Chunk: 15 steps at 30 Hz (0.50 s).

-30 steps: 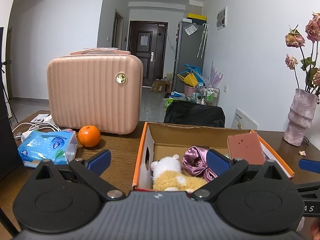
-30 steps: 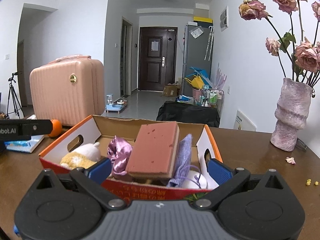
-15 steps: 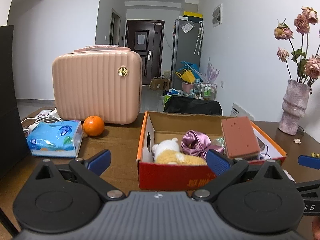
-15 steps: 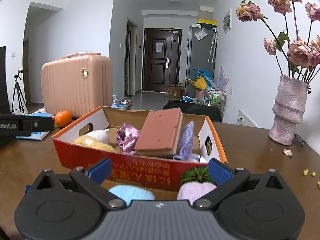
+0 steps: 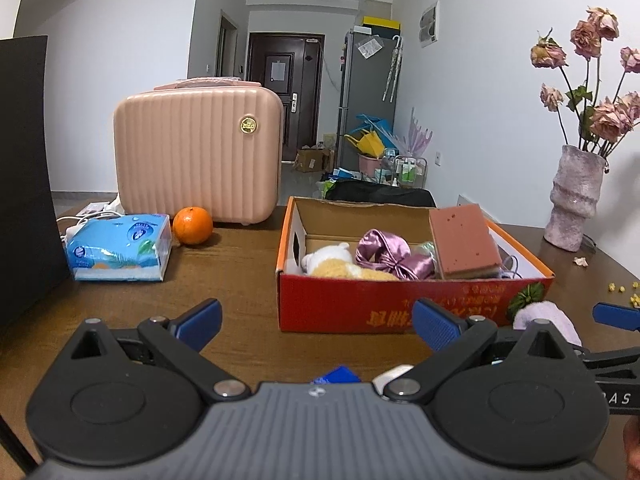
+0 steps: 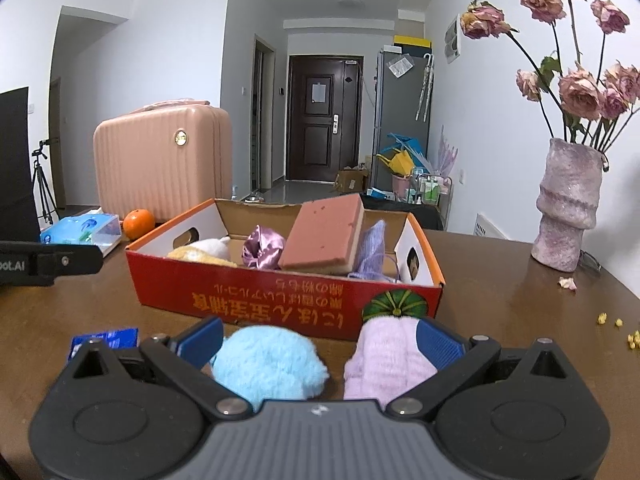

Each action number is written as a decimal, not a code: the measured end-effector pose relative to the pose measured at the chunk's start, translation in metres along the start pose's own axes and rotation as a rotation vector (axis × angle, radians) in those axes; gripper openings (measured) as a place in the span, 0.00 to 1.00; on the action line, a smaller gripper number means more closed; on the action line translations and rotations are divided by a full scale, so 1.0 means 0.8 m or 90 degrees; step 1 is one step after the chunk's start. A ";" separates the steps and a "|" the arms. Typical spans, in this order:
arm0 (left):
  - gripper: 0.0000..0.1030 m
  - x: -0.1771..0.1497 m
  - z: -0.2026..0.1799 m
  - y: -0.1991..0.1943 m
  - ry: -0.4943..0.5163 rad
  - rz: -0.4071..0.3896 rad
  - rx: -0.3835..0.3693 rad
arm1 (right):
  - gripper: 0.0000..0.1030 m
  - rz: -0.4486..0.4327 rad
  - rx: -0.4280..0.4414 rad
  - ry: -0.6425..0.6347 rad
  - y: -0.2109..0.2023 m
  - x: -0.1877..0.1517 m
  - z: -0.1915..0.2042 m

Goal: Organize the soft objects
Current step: 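Grasp the blue fluffy puff with the right gripper while the left approaches the handkerchief pack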

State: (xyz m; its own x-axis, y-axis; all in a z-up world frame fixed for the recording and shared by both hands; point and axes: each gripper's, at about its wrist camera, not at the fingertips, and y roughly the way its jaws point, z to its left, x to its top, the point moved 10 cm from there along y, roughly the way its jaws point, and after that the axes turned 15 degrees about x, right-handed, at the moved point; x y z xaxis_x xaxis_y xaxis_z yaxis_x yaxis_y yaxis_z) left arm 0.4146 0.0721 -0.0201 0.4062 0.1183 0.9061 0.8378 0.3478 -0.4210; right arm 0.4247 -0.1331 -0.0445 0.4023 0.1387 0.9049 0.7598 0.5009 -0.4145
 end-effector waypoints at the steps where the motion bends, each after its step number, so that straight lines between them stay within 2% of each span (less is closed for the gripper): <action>1: 1.00 -0.003 0.000 -0.003 0.001 0.001 -0.001 | 1.00 0.001 0.000 0.002 -0.002 -0.003 0.000; 15: 1.00 -0.034 0.012 -0.023 0.011 0.022 -0.010 | 1.00 0.003 0.003 0.015 -0.025 -0.023 0.000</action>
State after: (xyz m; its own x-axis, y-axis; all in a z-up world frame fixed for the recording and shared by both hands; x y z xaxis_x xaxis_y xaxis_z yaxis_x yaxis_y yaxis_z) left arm 0.3848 0.0717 -0.0364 0.4410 0.1147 0.8901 0.8288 0.3286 -0.4530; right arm 0.4019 -0.1460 -0.0528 0.4181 0.1208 0.9003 0.7557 0.5037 -0.4186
